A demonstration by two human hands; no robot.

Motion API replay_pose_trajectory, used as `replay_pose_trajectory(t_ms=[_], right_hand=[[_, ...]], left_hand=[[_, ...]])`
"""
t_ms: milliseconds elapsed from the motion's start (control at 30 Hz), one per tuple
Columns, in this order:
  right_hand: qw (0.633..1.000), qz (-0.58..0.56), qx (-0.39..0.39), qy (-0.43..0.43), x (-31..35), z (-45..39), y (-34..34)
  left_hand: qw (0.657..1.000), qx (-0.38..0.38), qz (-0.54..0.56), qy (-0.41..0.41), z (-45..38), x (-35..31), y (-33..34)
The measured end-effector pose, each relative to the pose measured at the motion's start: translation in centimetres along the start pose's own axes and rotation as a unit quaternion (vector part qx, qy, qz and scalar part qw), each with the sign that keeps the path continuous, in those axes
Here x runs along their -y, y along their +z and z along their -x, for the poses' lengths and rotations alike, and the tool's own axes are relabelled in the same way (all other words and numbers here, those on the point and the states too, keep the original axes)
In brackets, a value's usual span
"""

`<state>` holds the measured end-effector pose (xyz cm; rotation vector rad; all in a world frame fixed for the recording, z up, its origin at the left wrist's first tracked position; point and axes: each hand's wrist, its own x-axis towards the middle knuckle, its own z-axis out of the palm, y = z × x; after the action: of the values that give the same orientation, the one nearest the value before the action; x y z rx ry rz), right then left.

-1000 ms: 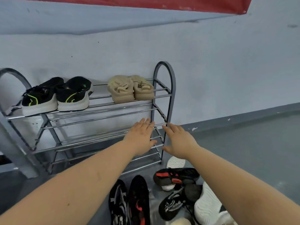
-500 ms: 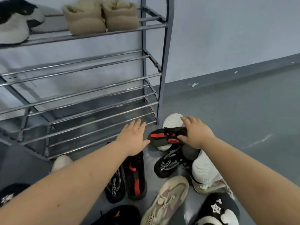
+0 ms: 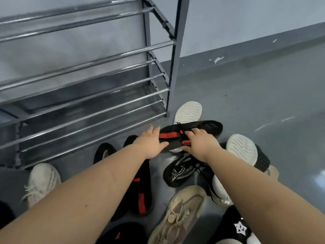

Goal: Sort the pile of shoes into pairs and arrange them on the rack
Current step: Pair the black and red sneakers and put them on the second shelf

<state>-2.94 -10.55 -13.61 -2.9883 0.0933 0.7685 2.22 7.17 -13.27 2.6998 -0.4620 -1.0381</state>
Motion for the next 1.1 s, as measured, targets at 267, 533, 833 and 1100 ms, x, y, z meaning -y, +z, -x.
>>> replay_pose_trajectory(t_ms=[267,533,833,1100], right_hand=[[1.0,-0.004,-0.031,-0.001,-1.2,-1.9,1.9],[0.996,0.027,-0.066,-0.048,-1.5,-2.4,1.3],[0.943,0.11,-0.239,-0.205,2.2,0.4,-0.4],[0.879,0.049,-0.296,-0.371,11.7,5.6,-1.7]], left_hand=[[0.991,0.018,0.129,-0.014,-3.5,0.2,2.9],[0.995,-0.011,0.098,-0.008,-2.9,-0.3,2.6],[0.989,-0.048,0.139,-0.019,3.8,3.8,-0.5],[0.995,-0.055,-0.003,0.081,14.1,12.3,-1.2]])
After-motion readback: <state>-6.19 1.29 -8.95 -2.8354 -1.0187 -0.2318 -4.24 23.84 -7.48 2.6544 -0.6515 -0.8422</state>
